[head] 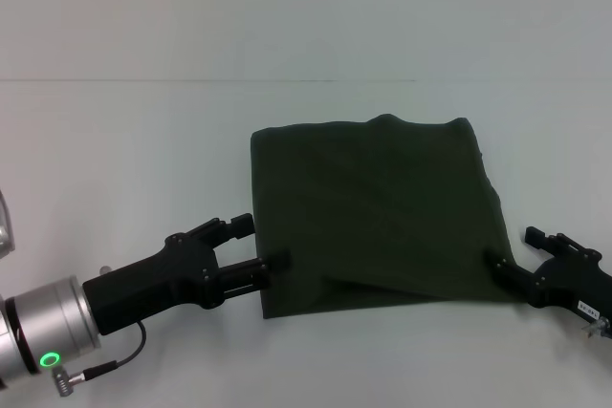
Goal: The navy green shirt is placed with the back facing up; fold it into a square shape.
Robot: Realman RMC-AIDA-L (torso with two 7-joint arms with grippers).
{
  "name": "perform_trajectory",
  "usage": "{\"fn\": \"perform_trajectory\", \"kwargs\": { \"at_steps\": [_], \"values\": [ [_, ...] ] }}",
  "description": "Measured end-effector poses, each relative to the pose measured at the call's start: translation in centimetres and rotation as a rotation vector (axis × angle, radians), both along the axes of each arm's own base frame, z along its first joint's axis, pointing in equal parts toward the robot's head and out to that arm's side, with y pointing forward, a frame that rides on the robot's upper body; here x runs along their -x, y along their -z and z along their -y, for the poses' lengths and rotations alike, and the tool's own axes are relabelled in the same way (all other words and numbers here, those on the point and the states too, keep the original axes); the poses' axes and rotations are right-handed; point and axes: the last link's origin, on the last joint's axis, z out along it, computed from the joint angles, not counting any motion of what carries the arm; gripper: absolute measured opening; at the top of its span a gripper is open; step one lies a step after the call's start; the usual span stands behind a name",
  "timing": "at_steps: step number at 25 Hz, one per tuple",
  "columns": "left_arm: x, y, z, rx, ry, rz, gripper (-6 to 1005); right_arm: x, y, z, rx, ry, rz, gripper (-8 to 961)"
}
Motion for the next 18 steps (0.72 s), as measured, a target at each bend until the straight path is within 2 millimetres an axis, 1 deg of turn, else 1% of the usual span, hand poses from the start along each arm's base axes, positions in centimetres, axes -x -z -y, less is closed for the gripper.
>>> {"fn": "perform_trajectory", "kwargs": {
  "at_steps": [7,11,15,18],
  "values": [
    [0.1,0.0,0.1,0.002,-0.003,0.002,936,-0.3,-0.4,0.3,-0.022,0.01,-0.011,774],
    [0.0,-0.1,0.1,0.001,-0.011,0.011,936,-0.1,-1.1,0.7,-0.056,-0.013,-0.058,775],
    [0.1,-0.4,0.1,0.012,-0.01,0.019,936,0.9,-2.5,1.9,-0.102,-0.112,-0.137,775],
    [0.0,-1.2,-0.1,0.022,0.035,-0.003,936,2.3,-3.1,2.9,-0.084,-0.227,-0.184,775]
  ]
}}
